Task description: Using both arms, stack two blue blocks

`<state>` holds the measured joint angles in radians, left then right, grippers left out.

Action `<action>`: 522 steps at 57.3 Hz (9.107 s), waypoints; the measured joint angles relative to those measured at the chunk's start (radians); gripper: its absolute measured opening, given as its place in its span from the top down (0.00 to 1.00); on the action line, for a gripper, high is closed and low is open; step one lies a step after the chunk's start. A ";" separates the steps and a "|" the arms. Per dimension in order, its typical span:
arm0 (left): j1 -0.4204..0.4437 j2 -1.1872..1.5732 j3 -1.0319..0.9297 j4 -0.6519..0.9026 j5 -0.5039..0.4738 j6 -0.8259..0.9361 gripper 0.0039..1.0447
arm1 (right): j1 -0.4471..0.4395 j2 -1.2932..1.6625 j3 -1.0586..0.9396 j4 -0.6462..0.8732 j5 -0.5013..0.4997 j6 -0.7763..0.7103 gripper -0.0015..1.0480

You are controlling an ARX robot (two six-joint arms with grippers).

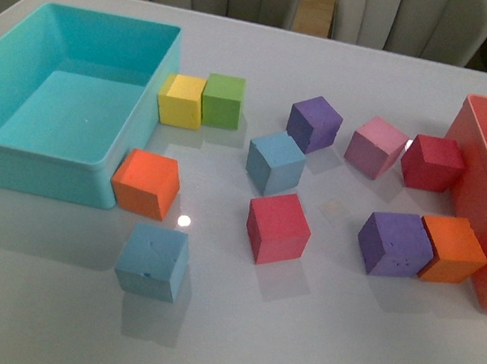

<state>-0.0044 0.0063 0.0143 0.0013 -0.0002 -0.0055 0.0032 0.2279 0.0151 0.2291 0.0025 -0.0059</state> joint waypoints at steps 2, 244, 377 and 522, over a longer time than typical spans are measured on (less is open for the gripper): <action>0.000 0.000 0.000 0.000 0.000 0.000 0.08 | 0.000 -0.011 0.000 -0.011 0.000 0.000 0.98; -0.518 2.188 0.933 0.022 -0.130 -0.140 0.48 | 0.000 -0.223 0.000 -0.228 -0.002 0.003 0.09; -0.587 2.569 2.003 -0.521 -0.197 0.178 0.20 | 0.000 -0.223 0.000 -0.228 -0.002 0.003 0.09; -0.031 0.983 0.046 0.911 -0.012 -0.002 0.99 | 0.000 -0.223 0.000 -0.228 -0.002 0.003 0.09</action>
<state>-0.0349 0.9894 0.0605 0.9119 -0.0124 -0.0071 0.0032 0.0048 0.0154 0.0013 0.0002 -0.0029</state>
